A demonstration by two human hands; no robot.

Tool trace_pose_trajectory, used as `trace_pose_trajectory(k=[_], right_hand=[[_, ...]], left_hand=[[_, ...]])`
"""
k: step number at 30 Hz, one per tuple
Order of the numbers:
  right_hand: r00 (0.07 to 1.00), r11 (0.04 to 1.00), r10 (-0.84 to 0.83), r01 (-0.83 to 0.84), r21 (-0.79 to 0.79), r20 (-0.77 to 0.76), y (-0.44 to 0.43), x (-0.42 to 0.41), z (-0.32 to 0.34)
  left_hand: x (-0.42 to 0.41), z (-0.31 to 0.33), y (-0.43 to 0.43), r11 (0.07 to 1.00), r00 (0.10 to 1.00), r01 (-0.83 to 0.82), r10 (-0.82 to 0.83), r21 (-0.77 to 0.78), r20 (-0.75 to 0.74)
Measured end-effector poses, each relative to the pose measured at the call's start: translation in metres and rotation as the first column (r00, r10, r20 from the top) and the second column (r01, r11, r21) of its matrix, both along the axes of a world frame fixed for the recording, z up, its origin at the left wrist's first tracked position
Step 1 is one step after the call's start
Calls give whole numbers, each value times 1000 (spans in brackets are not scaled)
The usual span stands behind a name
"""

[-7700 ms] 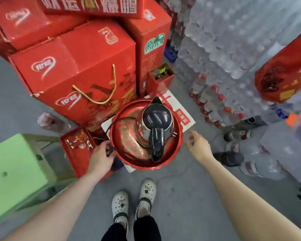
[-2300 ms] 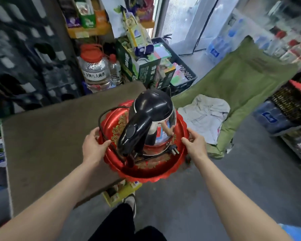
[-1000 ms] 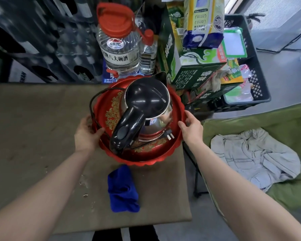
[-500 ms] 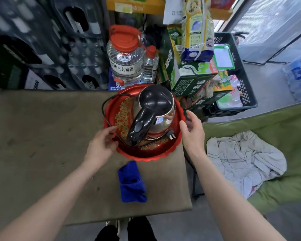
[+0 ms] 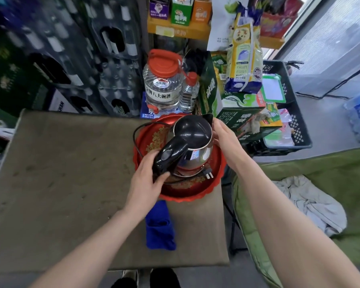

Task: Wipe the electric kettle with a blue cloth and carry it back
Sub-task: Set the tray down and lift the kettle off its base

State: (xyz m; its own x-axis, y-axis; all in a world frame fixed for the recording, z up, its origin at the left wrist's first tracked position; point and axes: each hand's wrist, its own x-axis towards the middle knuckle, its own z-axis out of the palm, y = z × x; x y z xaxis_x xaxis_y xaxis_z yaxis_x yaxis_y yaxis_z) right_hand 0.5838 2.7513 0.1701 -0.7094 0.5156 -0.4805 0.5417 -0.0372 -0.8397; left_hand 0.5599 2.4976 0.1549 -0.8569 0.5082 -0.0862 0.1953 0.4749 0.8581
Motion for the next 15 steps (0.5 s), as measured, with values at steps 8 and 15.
trace_pose_trajectory(k=[8, 15], right_hand=[[983, 990, -132, 138, 33, -124, -19, 12, 41], [956, 968, -217, 236, 81, -196, -75, 7, 67]], left_hand=[[-39, 36, -12, 991, 999, -21, 17, 134, 31], [-66, 64, -64, 963, 995, 88, -95, 254, 15]])
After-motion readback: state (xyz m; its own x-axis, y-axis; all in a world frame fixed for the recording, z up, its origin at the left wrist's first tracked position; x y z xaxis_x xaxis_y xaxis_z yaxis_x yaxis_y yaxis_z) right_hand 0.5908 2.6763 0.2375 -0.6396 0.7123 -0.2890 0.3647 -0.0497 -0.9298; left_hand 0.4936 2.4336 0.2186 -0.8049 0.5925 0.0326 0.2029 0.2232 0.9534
